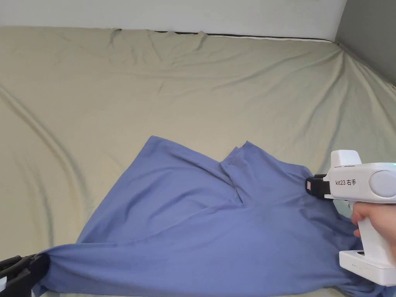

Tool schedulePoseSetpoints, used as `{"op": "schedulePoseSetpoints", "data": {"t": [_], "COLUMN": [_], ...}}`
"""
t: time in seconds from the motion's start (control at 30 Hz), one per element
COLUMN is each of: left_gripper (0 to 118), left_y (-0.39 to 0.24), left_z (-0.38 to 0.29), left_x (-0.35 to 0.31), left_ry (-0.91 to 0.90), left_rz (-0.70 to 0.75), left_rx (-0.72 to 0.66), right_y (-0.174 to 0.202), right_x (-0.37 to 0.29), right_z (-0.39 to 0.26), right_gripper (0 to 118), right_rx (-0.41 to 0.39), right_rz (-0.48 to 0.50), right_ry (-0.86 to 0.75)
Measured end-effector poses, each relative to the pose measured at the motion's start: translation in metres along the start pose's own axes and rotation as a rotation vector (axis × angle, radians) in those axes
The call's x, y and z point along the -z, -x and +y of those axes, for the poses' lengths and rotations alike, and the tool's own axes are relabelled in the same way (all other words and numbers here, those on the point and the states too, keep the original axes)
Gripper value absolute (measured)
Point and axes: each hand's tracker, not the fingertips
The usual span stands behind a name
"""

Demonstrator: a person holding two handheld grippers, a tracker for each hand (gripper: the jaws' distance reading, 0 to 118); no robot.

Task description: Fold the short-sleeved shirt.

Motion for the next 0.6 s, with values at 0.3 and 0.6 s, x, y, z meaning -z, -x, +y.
{"op": "schedulePoseSetpoints", "data": {"t": [0.3,0.6], "left_gripper": [1,1], "left_y": [-0.001,-0.022], "left_z": [0.056,0.168], "left_x": [-0.052,-0.132], "left_ry": [-0.164,-0.415], "left_rz": [-0.028,-0.044], "left_rx": [0.012,0.092], "right_y": [0.006,0.014], "right_x": [-0.132,-0.295], "right_z": [0.038,0.082], "right_gripper": [3,3], "right_rx": [-0.013,-0.050], "right_rz": [-0.032,-0.102], "right_ry": [-0.283,-0.597]}}
